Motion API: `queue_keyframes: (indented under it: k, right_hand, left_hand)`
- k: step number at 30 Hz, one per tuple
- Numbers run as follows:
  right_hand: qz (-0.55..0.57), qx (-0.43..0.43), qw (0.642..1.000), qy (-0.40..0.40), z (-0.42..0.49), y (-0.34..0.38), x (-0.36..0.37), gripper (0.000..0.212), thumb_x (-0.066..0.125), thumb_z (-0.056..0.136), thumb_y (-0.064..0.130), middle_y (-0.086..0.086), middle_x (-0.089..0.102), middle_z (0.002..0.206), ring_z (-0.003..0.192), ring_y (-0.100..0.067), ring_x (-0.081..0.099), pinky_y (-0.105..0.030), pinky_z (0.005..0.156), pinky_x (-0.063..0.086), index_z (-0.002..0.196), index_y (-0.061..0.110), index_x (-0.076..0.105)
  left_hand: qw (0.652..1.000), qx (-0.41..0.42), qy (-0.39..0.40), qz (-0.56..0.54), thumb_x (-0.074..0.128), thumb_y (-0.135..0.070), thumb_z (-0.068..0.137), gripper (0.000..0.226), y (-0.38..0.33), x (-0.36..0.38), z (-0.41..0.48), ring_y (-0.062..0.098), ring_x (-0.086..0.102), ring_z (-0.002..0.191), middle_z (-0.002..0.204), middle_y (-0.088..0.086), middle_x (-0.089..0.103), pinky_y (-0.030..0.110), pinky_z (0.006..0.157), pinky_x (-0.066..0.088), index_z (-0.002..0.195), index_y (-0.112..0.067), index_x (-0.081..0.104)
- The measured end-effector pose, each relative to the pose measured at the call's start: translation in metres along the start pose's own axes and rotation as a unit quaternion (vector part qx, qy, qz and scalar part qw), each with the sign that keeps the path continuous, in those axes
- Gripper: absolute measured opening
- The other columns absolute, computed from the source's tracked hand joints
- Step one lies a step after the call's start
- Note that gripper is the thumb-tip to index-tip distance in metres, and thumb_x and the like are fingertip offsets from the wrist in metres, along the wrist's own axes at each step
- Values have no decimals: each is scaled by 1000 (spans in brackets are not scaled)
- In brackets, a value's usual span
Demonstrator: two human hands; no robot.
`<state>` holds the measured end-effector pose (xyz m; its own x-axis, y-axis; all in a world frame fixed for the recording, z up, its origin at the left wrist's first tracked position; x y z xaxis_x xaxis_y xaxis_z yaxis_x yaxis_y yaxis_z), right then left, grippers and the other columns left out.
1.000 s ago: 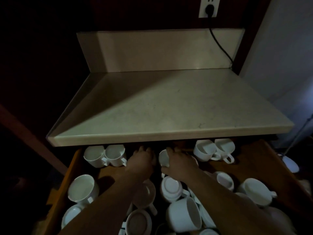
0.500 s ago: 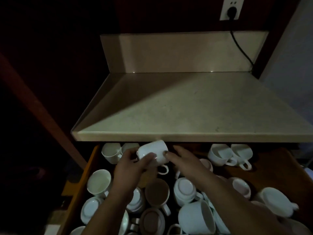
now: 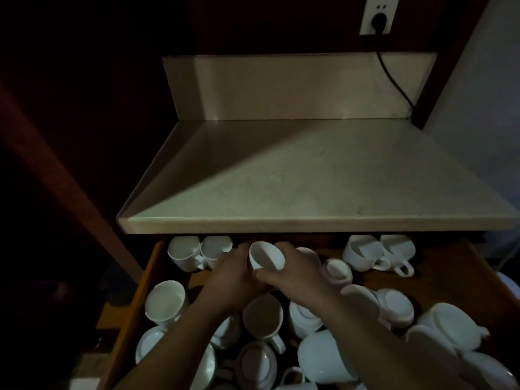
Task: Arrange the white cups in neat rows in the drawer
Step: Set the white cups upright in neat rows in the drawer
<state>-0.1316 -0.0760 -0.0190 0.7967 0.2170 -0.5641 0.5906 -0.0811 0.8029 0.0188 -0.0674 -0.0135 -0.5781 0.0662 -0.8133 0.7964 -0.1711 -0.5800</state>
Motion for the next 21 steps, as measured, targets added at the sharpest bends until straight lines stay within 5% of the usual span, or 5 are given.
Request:
queue_keyframes:
  k: [2, 5, 12, 21]
  right_hand:
    - [-42, -18, 999, 9, 2, -2, -1, 68, 76, 85, 48, 6, 62, 132, 115, -12, 59, -21, 78, 43, 142, 23, 49]
    - [-85, -15, 996, -2, 4, -15, -12, 60, 65, 93, 51, 3, 60, 137, 126, -18, 57, -27, 88, 45, 143, 22, 49]
    - [-351, 19, 936, -35, 16, -55, -29, 76, 58, 93, 56, -5, 36, 157, 145, -29, 31, -41, 117, 28, 154, 20, 32]
    - [-366, 20, 930, -24, 30, -56, -25, 85, 69, 85, 56, -12, 44, 152, 140, -31, 42, -40, 114, 32, 151, 15, 34]
  left_hand:
    - [1000, -12, 3, -20, 77, -56, 73, 77, 12, 11, 7, 14, 58, 120, 133, -6, 59, 29, 95, 47, 136, -27, 46]
    - [998, -37, 2, -49, 84, -60, 60, 86, 22, 27, 15, 15, 66, 107, 121, -3, 67, 38, 85, 55, 128, -26, 43]
    - [995, -73, 61, 12, 88, -46, 62, 88, 34, 53, 37, 27, 58, 113, 127, 7, 52, 31, 82, 46, 127, -18, 37]
    - [983, 7, 81, 163, 79, -56, 72, 106, 31, 51, 40, 31, 49, 124, 141, 10, 40, 40, 96, 46, 151, -15, 23]
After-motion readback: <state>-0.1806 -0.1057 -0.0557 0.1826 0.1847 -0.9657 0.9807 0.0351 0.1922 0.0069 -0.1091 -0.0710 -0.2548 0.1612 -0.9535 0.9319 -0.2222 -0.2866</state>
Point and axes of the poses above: each hand's wrist, its own z-axis towards the middle knuckle, its own x-axis out of the palm, y = z × x, the point moved 3 cm from there along z, towards the middle knuckle
